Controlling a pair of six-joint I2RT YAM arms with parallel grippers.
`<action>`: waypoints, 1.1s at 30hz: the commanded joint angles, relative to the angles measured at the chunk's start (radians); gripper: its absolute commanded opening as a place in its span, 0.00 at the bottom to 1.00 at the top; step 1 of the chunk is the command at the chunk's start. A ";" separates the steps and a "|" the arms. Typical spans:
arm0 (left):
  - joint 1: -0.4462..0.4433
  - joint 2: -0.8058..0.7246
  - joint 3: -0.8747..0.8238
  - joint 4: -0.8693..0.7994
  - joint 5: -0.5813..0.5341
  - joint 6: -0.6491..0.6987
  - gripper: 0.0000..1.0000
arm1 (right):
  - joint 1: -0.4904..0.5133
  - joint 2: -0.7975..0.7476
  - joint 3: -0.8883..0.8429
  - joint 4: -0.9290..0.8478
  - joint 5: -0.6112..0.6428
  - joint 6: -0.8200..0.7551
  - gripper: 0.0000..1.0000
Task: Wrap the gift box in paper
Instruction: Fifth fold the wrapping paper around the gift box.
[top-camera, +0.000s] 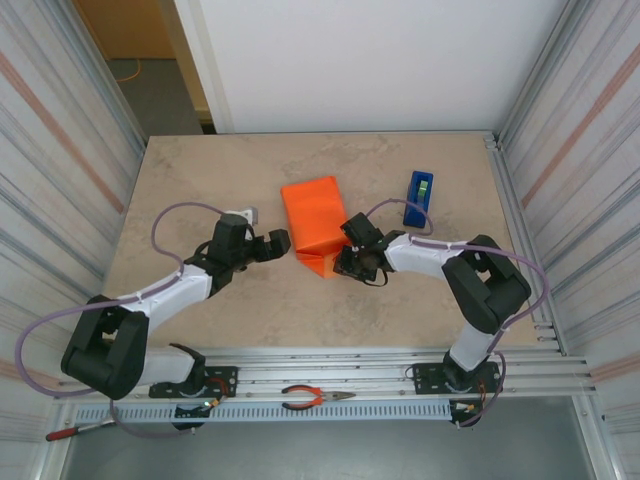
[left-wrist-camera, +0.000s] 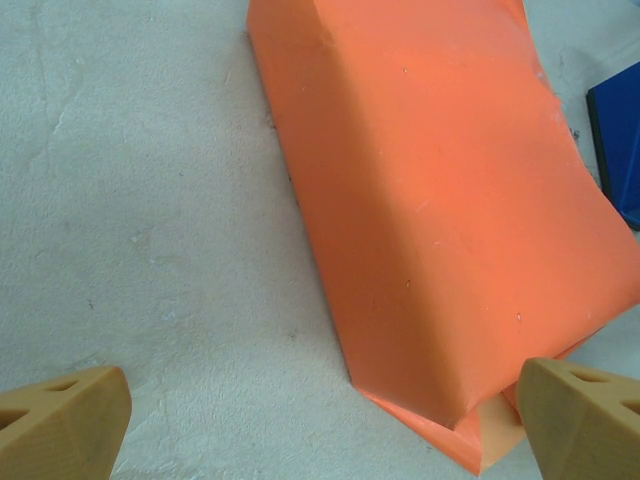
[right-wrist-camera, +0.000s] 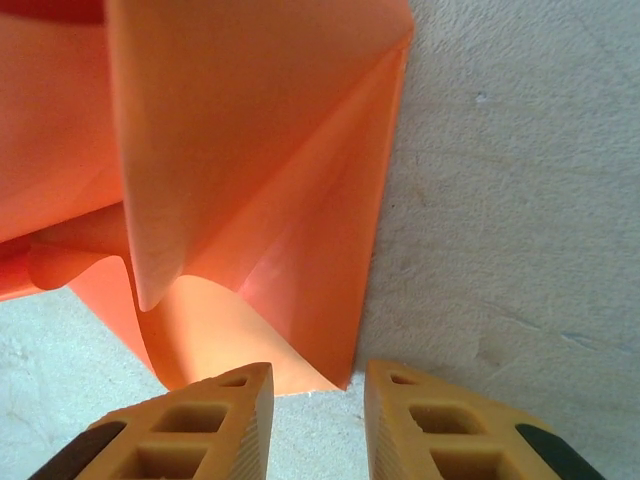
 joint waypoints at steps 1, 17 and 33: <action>-0.010 0.004 -0.013 0.019 -0.025 -0.010 0.99 | 0.005 0.027 0.031 -0.004 0.004 0.018 0.28; -0.035 0.005 -0.009 0.013 -0.035 -0.017 0.99 | -0.001 0.035 0.030 0.007 -0.002 0.021 0.09; -0.062 -0.069 -0.067 -0.027 0.112 0.011 0.99 | -0.014 -0.058 0.027 -0.018 -0.007 0.020 0.00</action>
